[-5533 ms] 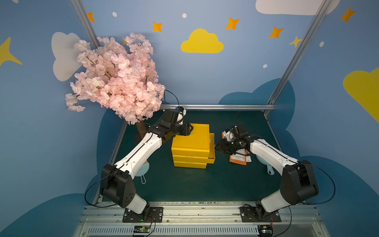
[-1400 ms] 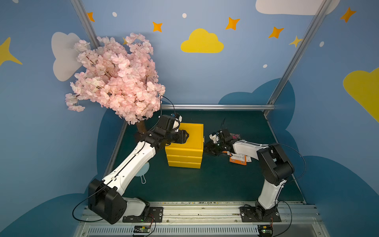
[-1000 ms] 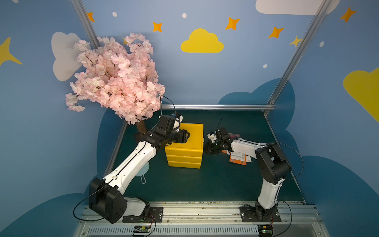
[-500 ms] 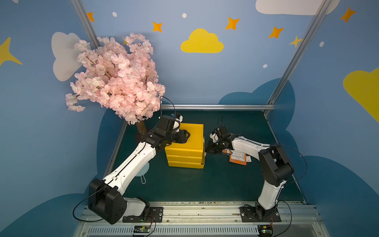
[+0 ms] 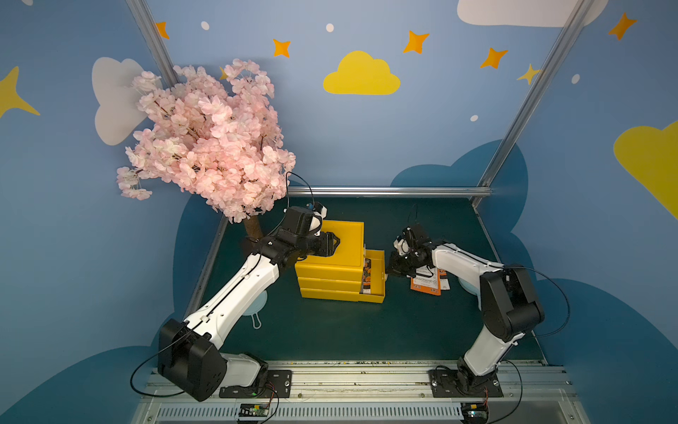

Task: Take the seed bags out of the drawer
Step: Open the drawer in the storage box.

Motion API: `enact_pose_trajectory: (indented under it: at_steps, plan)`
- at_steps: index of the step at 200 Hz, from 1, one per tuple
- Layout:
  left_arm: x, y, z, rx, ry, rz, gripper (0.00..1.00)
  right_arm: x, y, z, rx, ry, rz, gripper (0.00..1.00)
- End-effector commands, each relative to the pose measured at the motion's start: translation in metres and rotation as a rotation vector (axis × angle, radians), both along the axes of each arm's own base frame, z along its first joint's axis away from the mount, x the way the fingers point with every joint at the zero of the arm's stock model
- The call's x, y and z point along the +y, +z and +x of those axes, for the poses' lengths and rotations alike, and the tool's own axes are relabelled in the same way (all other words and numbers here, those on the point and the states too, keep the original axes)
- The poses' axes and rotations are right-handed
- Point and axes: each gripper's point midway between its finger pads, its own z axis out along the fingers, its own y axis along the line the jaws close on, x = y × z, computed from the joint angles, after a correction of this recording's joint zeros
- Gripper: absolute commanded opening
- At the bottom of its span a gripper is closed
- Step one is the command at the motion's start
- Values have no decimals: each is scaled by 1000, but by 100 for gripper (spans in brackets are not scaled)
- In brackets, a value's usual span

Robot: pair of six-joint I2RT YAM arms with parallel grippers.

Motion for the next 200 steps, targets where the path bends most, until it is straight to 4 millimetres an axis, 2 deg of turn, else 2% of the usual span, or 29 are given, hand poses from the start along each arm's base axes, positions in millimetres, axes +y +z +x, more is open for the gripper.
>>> enact_pose_trajectory:
  at_steps: [1, 49, 181, 200]
  plan:
    - [30, -100, -52, 393, 33, 184, 56, -5, 16, -3, -29, 18, 34, 0]
    - [30, -100, -52, 394, 34, 183, 56, -22, 16, 0, -29, -6, 34, 0]
    - [28, -102, -51, 398, 28, 175, 56, -37, 10, 10, -32, -31, -12, 0]
    - [28, -101, -51, 397, 27, 174, 56, -43, 11, 10, -39, -40, -35, 15]
